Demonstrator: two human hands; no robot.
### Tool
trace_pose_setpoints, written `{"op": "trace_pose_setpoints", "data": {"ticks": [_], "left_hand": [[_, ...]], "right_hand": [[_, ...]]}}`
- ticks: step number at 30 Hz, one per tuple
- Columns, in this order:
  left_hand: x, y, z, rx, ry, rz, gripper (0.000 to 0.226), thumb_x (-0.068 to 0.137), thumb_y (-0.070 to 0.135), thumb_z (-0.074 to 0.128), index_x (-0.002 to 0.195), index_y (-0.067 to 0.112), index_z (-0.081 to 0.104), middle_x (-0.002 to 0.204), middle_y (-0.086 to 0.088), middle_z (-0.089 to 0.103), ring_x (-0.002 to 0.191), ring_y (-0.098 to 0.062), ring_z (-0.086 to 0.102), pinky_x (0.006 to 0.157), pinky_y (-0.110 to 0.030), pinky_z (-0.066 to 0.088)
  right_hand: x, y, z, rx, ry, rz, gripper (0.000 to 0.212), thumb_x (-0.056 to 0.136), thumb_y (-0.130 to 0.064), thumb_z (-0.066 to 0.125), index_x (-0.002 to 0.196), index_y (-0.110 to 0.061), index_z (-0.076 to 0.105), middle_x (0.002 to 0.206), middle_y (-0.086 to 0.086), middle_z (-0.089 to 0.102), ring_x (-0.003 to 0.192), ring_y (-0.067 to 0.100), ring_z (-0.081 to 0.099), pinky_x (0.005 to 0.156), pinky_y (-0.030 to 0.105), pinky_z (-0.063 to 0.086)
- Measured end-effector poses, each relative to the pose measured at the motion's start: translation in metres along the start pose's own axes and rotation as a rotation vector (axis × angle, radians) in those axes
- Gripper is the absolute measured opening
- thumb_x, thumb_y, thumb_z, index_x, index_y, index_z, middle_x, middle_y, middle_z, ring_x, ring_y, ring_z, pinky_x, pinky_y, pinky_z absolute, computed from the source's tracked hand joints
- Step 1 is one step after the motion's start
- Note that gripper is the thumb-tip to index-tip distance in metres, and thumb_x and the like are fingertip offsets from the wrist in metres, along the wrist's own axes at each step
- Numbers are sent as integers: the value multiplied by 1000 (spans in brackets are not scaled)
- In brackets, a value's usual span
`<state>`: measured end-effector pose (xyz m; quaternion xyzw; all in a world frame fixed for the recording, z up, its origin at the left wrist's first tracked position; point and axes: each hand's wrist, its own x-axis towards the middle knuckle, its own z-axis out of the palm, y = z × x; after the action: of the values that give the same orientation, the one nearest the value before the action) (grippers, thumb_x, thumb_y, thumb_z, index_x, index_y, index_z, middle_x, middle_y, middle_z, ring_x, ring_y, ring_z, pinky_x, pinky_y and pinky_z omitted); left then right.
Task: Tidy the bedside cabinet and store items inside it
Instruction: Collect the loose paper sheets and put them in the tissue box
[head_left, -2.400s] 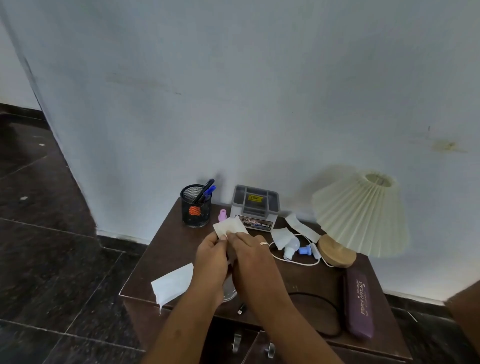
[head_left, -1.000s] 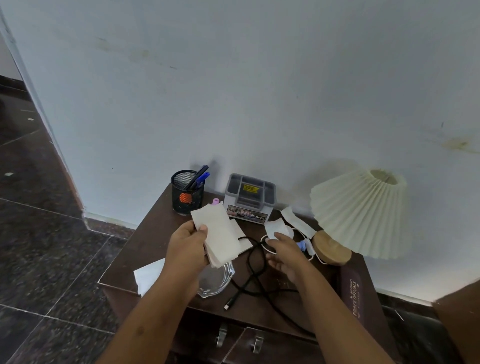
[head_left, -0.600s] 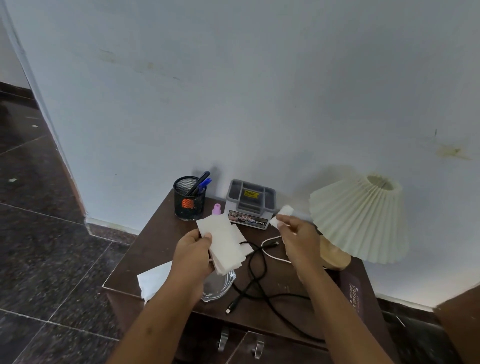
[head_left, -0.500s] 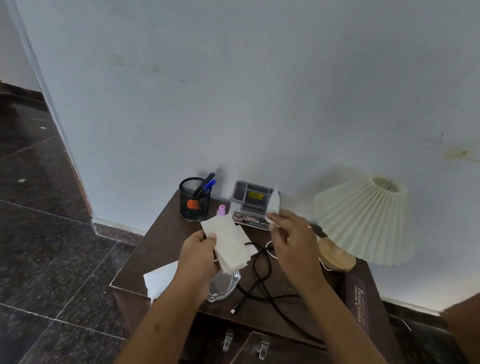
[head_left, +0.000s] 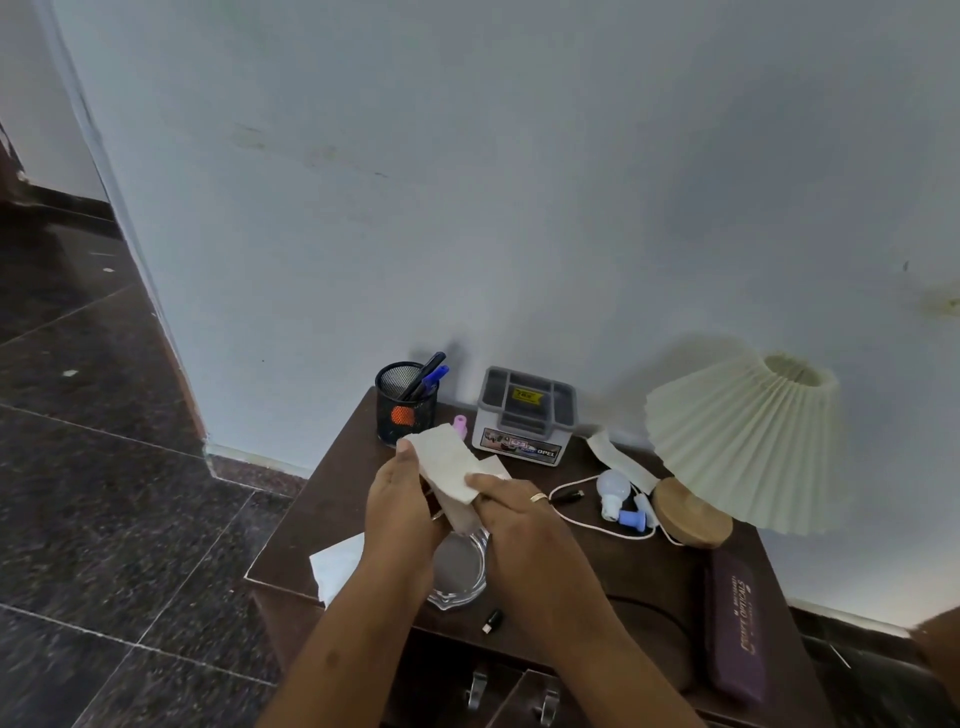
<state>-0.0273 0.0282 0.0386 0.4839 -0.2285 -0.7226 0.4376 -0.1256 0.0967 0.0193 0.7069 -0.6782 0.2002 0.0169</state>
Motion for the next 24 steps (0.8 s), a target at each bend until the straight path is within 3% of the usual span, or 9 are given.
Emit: {"op": "trace_pose_setpoints", "data": {"ticks": [3,7,10,13,16,20,22,24], "left_hand": [[1,0,0,23,-36,14,36,97,29,48,123,5,55,116,-18,64,104,-33,64,78,-41,55],[0,-1,0,120,-55,39,29,96,12,51,123,3,54,118,-19,63,106,-34,63,86,-45,53],[2,-3,0,163,-35,77,30,95,6,50,125,3,52,119,-17,62,106,-33,61,84,-44,53],[3,-4,1,166,-32,111,29,95,4,49,124,2,52,113,-15,62,98,-29,61,68,-35,53],[3,-7,2,136,-44,114,27,96,3,48,122,3,52,110,-13,62,96,-28,61,66,-34,52],[4,-11,4,105,-73,86,20,96,4,47,113,11,53,107,-10,63,94,-27,62,72,-39,54],[3,-13,8,117,-73,83,19,96,4,48,112,12,53,108,-10,63,98,-28,62,79,-44,54],[2,-15,12,123,-73,85,19,96,4,48,111,12,54,107,-9,63,98,-28,62,88,-49,52]], "right_hand": [[3,-1,0,-30,49,-15,44,60,-14,86,101,-13,72,110,-3,69,103,11,65,90,11,43],[2,0,-2,0,38,-25,43,66,-15,82,107,-11,71,113,0,69,109,16,64,96,16,35],[1,3,-8,154,7,25,31,85,-9,65,116,-13,67,129,-3,60,125,7,47,103,5,23],[1,6,-15,298,56,107,27,83,-1,50,89,-14,72,123,-7,61,117,-3,43,96,0,25],[3,26,-15,400,164,250,37,73,8,40,75,-20,64,107,-14,61,109,0,50,92,12,39],[6,89,0,326,177,502,42,77,9,47,106,-17,64,110,-2,64,109,15,56,92,22,41],[8,121,7,221,149,604,37,83,-2,51,117,-14,61,121,5,61,118,23,52,100,33,40],[14,143,13,134,70,648,36,90,-18,53,126,-16,56,131,6,56,124,26,47,104,37,37]]}}
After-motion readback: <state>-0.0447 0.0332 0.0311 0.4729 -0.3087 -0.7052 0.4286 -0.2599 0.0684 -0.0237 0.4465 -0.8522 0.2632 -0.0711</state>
